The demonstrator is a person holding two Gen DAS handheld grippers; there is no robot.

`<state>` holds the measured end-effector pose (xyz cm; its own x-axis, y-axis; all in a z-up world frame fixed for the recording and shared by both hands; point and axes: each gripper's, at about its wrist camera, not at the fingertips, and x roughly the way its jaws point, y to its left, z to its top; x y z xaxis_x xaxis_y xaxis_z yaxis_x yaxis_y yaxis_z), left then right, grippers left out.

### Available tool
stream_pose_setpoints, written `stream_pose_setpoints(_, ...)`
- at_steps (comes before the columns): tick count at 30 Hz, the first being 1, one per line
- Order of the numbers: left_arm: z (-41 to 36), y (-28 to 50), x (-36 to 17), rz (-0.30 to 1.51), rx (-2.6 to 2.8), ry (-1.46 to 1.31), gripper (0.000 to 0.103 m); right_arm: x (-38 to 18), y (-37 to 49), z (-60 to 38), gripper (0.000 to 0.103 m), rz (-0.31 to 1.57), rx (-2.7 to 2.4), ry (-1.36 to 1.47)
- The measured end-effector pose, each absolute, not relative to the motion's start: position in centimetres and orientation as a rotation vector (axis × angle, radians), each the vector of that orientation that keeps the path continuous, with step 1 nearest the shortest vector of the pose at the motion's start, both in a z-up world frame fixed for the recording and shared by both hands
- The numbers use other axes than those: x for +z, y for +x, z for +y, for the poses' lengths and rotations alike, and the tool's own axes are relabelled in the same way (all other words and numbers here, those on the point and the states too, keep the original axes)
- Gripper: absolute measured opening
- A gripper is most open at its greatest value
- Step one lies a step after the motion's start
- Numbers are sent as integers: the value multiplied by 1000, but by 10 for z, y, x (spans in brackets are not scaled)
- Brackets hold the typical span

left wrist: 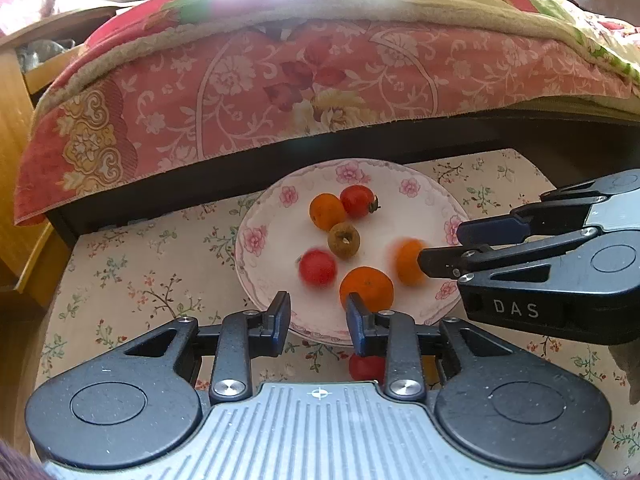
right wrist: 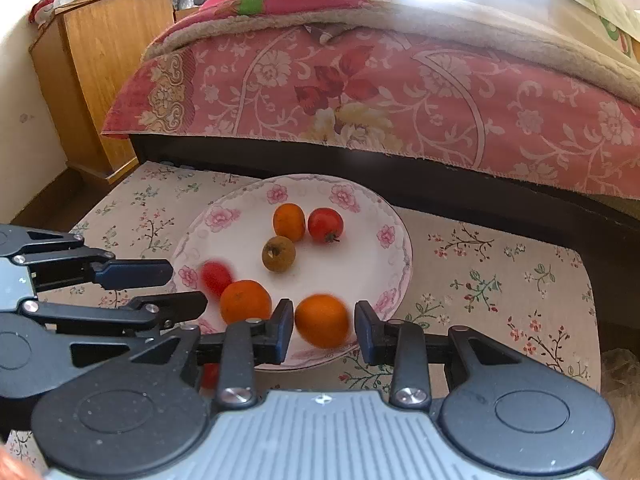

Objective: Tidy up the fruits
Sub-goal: 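Carry the tomato in the left tool over the plate while the right tool carries the orange, then open the left tool to drop the tomato while the right tool releases the orange, then grasp the large red tomato with the left tool while the right tool grasps a yellow-brown fruit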

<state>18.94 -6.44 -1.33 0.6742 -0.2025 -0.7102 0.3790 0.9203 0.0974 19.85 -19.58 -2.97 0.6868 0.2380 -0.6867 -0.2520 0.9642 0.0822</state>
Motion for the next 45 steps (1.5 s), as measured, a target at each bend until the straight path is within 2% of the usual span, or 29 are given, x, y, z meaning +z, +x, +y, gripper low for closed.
stream_pose_setpoints(18, -59, 173, -6, 751, -350, 252, 40, -21, 175, -194, 38, 769, 327, -30)
stream_pose_setpoints(31, -40, 129, -8, 794, -398, 292, 40, -33, 142, -182, 38, 824, 438, -84)
stream_pose_setpoints(45, -36, 124, -22, 801, -427, 344, 42, -51, 155, -167, 38, 854, 456, -109)
